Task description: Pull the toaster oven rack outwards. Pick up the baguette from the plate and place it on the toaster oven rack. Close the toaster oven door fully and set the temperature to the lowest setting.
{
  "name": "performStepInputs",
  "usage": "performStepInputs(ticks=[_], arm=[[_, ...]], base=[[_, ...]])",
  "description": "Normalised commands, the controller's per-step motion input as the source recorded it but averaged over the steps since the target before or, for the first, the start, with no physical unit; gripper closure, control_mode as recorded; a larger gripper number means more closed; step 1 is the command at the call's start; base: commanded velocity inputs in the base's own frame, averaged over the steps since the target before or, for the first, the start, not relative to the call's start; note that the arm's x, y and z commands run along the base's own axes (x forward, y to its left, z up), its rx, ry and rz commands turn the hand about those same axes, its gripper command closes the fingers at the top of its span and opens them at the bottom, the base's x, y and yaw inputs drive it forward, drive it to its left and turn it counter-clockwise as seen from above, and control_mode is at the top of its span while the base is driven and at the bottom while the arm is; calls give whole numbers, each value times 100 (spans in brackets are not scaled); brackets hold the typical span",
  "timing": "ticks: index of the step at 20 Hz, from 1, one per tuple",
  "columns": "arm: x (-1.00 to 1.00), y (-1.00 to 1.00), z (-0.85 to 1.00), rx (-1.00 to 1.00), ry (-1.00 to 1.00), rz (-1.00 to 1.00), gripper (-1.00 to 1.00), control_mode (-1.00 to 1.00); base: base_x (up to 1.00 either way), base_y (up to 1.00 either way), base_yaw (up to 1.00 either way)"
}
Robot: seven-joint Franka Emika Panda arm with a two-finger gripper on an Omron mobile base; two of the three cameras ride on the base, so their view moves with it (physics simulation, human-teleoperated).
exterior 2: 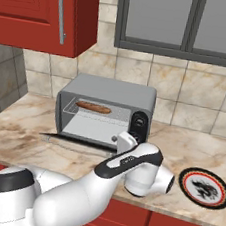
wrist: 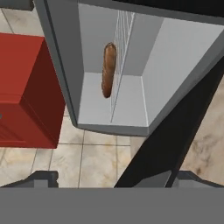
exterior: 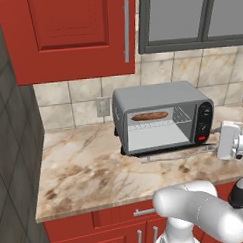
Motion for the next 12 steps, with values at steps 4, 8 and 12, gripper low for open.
performStepInputs(ticks=[4, 8, 12], arm=[[0, 0, 36, 6, -2, -8, -100, -100], [0, 0, 36, 5, -1, -7, -100, -100], [0, 0, 43, 5, -2, -8, -100, -100]], base=[[0, 0, 0], [0, 0, 0], [0, 0, 0]])
